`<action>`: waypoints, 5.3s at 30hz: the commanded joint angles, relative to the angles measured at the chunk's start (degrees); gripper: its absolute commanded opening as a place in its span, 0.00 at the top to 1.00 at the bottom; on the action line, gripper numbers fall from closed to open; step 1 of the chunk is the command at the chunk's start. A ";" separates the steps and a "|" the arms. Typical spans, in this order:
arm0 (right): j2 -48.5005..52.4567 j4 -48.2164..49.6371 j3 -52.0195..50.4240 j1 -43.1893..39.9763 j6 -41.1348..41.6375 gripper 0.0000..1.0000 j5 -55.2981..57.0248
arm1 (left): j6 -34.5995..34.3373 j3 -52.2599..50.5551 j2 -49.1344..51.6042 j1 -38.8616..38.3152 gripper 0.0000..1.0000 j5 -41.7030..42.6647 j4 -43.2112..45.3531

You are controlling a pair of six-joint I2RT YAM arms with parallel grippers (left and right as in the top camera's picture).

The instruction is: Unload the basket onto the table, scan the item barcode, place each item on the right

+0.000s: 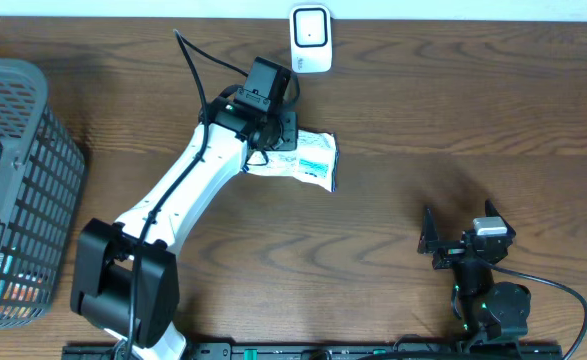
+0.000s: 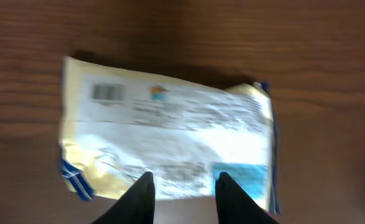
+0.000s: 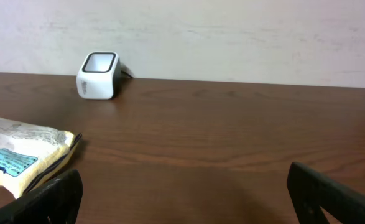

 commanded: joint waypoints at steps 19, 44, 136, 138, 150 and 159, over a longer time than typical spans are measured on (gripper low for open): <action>-0.26 -0.09 -0.20 -0.02 0.59 0.01 0.04 | 2.34 2.14 10.86 -0.09 0.91 -9.88 -8.72; -0.26 -0.09 -0.20 -0.02 0.59 0.01 0.04 | -3.10 -0.09 11.76 -5.05 0.91 3.69 6.45; -0.26 -0.09 -0.20 -0.02 0.59 0.01 0.04 | -11.85 0.46 -15.10 74.88 0.09 -19.52 -17.70; -0.26 -0.09 -0.20 -0.02 0.59 0.01 0.04 | -13.05 0.26 -13.14 75.82 0.09 -19.52 -18.01; -0.26 -0.09 -0.20 -0.02 0.59 0.01 0.04 | -15.06 -0.70 -1.31 76.85 0.10 -18.32 -16.76; -0.26 -0.09 -0.20 -0.02 0.59 0.01 0.04 | -14.69 -0.72 3.69 74.77 0.10 -21.86 -15.54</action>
